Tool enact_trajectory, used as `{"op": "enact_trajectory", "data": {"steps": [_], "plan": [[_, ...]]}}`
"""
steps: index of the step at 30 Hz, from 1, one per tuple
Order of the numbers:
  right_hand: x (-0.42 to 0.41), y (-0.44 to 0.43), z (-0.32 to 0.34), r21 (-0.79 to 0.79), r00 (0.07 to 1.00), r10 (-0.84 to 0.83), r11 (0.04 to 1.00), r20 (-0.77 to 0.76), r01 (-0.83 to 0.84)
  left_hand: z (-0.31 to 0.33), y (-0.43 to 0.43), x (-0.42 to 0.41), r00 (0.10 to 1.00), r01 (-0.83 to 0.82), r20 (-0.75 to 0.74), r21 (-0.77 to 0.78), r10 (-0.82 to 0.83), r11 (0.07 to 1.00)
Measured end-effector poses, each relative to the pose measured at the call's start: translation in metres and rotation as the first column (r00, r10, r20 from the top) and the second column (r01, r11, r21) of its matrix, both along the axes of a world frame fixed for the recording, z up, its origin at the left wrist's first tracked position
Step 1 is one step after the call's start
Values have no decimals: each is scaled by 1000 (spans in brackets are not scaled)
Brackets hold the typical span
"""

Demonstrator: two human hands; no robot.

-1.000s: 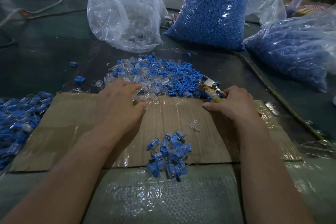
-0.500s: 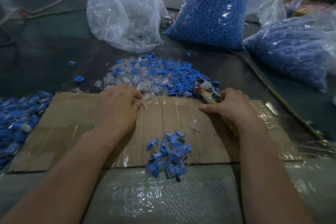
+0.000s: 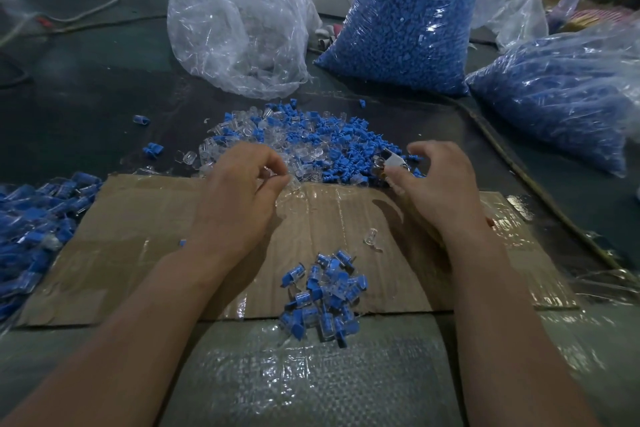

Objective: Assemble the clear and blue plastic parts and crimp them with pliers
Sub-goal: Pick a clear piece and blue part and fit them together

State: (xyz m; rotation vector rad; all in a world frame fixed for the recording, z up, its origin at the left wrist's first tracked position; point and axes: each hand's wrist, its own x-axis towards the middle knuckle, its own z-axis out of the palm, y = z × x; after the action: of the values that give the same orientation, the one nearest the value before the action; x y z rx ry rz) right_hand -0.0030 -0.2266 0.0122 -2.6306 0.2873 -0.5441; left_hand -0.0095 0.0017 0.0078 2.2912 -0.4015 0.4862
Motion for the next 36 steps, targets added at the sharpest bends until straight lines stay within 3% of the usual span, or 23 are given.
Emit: {"op": "enact_trajectory", "data": {"steps": [3, 8, 18, 36], "plan": [[4, 18, 0, -66, 968, 219, 975, 124, -212, -2, -2, 1, 999, 34, 6, -19, -34, 999], [17, 39, -11, -171, 912, 408, 896, -52, -410, -3, -3, 0, 993, 117, 31, -69, -115, 991], [24, 46, -20, -273, 903, 354, 868, -245, -415, -6, -6, -2, 997, 80, -8, -154, -83, 985], [22, 48, -18, -192, 918, 355, 902, -175, -385, -9, -5, -1, 997, 53, -55, -136, -61, 989]]}}
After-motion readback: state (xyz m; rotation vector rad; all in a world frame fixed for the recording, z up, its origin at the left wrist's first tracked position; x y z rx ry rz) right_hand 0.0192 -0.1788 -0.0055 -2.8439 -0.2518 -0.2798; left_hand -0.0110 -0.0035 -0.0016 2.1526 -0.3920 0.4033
